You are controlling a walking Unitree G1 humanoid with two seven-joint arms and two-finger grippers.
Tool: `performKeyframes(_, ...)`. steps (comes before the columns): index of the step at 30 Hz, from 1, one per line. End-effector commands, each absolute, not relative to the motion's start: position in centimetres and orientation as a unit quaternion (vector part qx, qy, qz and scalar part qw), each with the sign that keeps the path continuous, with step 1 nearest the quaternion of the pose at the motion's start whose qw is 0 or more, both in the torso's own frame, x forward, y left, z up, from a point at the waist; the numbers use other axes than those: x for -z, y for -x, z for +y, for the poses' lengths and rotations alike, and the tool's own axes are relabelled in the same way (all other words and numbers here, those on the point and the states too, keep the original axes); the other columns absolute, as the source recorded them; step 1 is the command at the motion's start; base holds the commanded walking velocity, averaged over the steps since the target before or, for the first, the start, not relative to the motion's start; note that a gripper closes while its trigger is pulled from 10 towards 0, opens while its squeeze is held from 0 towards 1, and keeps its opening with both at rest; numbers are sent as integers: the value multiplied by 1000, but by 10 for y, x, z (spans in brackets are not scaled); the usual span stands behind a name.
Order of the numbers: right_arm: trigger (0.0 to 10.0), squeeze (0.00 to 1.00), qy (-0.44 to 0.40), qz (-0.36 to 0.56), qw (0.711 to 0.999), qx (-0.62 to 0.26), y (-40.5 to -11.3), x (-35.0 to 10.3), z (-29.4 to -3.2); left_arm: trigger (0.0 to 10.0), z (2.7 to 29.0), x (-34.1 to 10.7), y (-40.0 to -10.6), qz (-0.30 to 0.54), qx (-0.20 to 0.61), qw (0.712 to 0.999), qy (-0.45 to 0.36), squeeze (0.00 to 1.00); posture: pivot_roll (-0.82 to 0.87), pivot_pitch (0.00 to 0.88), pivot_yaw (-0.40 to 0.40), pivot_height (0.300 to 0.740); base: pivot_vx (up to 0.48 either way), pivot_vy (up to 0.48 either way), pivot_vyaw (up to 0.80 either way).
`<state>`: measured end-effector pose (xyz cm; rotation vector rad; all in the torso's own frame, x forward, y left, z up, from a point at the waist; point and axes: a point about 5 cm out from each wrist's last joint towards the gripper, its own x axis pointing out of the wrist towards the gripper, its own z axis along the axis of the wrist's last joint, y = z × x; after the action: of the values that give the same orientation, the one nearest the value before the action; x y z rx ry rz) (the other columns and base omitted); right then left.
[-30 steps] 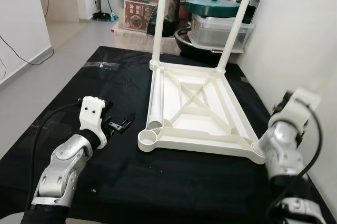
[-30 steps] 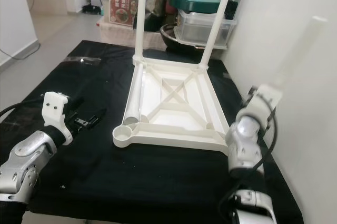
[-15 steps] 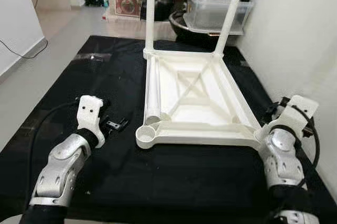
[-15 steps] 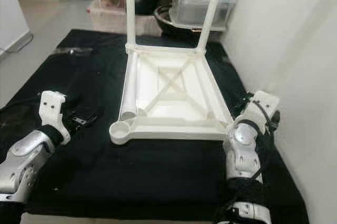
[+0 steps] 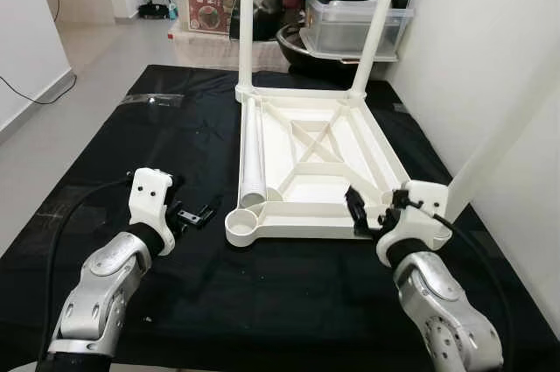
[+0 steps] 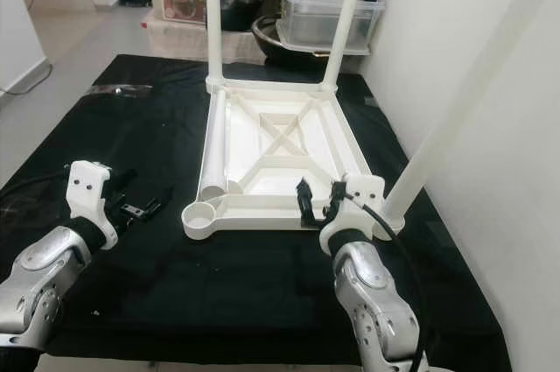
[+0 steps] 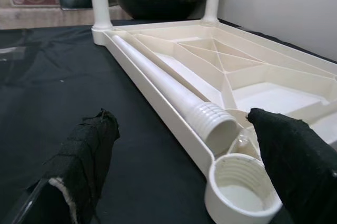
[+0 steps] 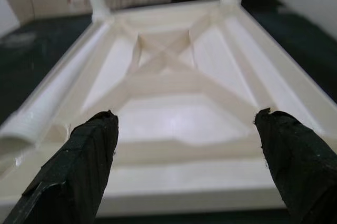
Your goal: Building children table
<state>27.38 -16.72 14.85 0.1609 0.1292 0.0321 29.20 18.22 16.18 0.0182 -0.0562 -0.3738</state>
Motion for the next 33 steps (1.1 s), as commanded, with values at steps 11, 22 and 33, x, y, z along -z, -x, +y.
performKeyframes(11, 10000, 0, -18, 121, 987, -107, -277, -139, -154, 10000, 189, -127, -268, 61, 78, 994, 52, 0, 37, 0, -92, 740, 0, 0, 0)
performKeyframes(22, 10000, 0, 61, 17, 989, -133, -291, -166, -129, 10000, 188, -131, -271, 29, 58, 998, 11, 0, 47, 0, -79, 740, 0, 0, 0)
performKeyframes(33, 10000, 0, 90, -17, 986, -138, -298, -169, -128, 10000, 184, -138, -272, 11, 64, 998, 6, 0, 58, 0, -84, 740, 0, 0, 189)
